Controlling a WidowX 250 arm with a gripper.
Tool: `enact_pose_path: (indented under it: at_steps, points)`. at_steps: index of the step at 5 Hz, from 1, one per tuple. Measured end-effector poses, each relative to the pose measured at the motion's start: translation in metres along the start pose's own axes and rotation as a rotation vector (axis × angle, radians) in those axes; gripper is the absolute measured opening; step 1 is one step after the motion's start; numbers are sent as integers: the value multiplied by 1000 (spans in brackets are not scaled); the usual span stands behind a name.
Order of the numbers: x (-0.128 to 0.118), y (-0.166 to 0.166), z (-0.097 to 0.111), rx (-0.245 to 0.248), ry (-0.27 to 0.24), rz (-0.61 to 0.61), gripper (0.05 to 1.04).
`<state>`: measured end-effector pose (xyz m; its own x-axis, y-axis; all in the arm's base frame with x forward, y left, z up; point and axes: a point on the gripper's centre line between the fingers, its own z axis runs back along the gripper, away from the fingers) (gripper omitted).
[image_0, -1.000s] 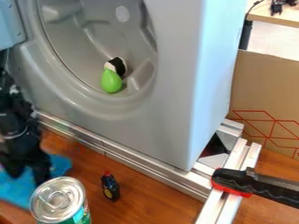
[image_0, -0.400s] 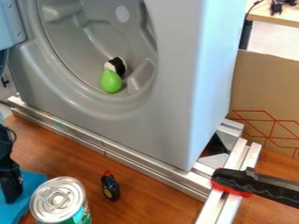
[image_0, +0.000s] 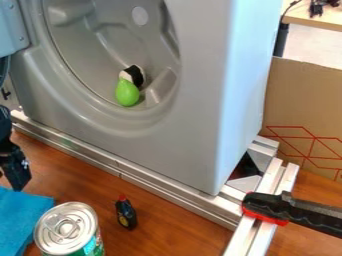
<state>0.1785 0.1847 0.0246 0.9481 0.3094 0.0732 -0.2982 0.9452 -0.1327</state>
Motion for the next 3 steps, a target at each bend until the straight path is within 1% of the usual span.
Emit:
enact_pose_path:
  at_steps: [1, 2, 3]
  points:
    - [-7, -13, 22, 4, -39, -28, 1000]
    - [-23, -26, 37, 40, 4, -94, 1000]
    - [-32, -35, 49, 93, 8, -123, 1000]
